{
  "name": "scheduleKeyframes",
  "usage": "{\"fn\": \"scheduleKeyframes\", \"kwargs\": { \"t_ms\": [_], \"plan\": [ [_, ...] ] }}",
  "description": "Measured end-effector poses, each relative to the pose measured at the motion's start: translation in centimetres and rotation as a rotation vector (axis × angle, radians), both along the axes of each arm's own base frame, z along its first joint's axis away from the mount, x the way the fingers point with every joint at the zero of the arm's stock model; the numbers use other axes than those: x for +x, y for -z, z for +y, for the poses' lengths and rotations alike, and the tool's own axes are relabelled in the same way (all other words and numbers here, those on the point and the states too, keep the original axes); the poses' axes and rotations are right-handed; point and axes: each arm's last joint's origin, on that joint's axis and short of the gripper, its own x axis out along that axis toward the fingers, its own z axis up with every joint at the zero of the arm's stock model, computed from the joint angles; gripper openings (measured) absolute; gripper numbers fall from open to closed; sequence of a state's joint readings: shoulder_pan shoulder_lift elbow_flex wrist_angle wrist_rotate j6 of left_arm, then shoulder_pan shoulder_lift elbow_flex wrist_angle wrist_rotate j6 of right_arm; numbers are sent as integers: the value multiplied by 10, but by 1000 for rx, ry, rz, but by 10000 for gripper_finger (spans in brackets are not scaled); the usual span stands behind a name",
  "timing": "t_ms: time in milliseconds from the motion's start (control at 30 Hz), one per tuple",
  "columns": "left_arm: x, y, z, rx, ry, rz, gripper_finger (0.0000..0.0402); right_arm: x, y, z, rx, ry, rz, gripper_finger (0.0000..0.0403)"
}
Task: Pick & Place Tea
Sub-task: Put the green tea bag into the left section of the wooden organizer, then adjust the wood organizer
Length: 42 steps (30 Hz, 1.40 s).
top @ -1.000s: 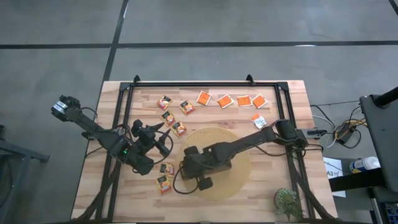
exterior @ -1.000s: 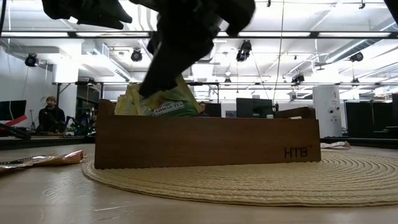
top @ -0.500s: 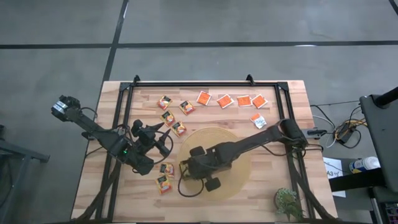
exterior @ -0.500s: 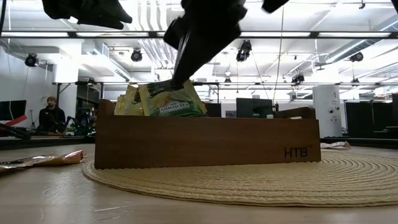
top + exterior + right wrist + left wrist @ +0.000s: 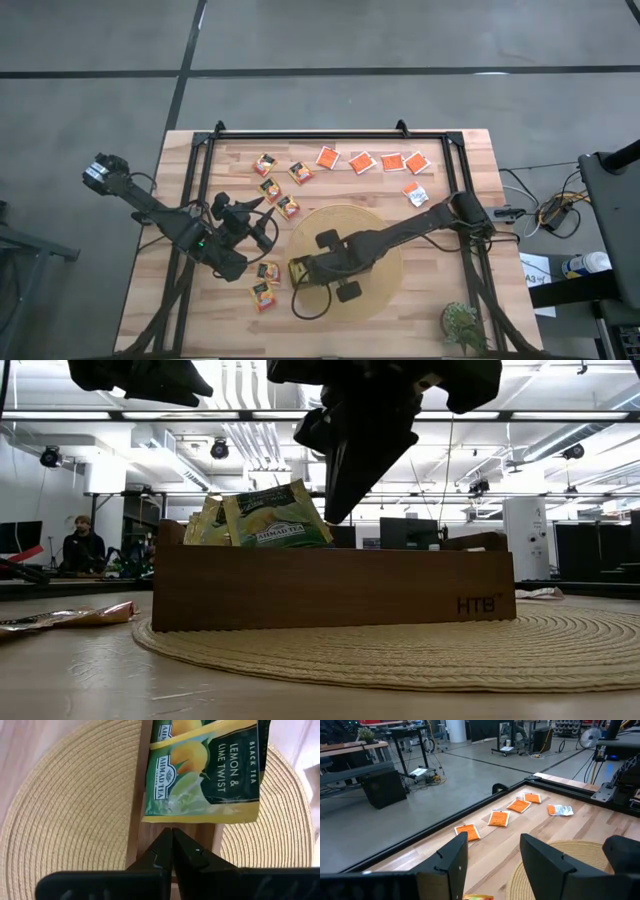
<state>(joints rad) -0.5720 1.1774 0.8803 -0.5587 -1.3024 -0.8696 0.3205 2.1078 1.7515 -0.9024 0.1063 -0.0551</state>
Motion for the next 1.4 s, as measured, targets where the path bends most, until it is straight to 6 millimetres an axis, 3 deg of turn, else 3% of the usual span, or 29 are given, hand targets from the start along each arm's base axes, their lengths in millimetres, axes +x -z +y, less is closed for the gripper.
{"fn": "scheduleKeyframes", "kwargs": {
  "t_ms": [833, 1200, 1400],
  "plan": [
    [0, 0, 0, -2, 2, -2, 174, 16, 1, 3, 58, 8, -171, 8],
    [0, 0, 0, -1, 2, -1, 174, 8, 4, -5, -7, 48, -87, 8],
    [0, 0, 0, 0, 2, 0, 174, 9, -2, -6, -20, 68, -130, 8]
  ]
}}
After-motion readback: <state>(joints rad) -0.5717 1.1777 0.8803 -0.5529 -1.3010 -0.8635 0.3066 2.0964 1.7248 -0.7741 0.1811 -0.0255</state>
